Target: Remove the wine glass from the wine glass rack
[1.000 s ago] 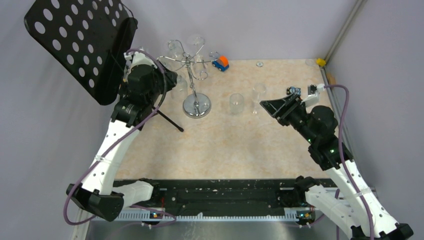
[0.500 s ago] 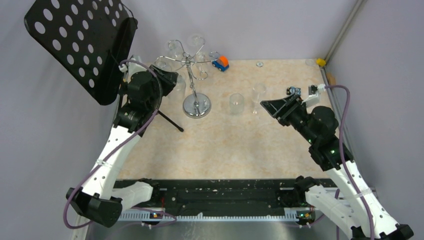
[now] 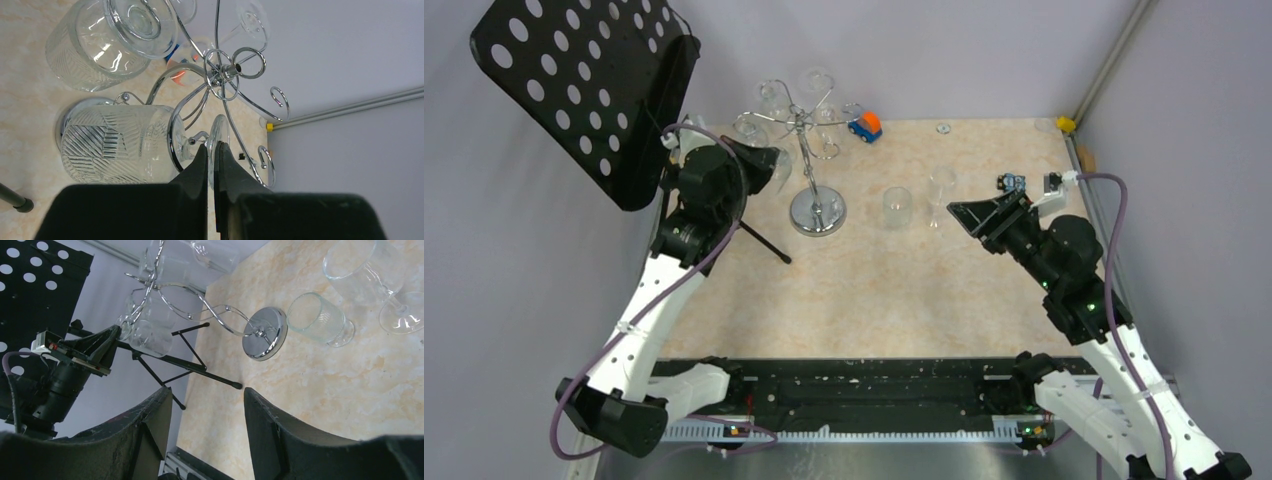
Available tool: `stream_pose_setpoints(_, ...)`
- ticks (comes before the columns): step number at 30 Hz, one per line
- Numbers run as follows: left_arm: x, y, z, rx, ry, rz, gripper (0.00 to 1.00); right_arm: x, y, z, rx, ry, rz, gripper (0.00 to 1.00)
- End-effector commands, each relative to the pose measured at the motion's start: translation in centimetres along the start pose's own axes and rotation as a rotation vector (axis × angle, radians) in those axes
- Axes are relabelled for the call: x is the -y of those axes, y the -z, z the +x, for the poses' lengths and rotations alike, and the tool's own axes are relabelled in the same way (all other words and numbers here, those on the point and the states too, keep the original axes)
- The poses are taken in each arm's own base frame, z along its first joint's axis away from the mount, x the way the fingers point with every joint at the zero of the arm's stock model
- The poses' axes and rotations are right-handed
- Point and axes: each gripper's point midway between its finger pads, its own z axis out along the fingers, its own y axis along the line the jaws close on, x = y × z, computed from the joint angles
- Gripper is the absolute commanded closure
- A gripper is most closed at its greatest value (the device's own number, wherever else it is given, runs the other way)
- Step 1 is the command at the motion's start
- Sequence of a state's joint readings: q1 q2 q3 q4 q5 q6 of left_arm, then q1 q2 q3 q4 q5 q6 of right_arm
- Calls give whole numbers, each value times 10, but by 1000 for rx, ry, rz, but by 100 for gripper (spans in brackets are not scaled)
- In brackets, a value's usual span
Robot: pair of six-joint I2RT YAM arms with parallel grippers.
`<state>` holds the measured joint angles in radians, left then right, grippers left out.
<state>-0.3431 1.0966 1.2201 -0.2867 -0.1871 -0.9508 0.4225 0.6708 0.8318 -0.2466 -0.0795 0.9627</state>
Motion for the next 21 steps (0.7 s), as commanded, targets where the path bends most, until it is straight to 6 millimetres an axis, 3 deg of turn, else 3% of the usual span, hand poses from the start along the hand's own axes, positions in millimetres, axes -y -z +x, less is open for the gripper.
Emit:
stream_pose_setpoints(1, 11, 15, -9, 24, 17, 45, 100, -5, 2, -6, 30, 8, -23, 44)
stream_pose_setpoints(9, 9, 30, -30, 112, 25, 27, 100, -5, 0, -6, 30, 5, -21, 45)
stream_pose_setpoints(21, 12, 26, -48, 215, 59, 35, 100, -5, 1, -7, 33, 8, -21, 45)
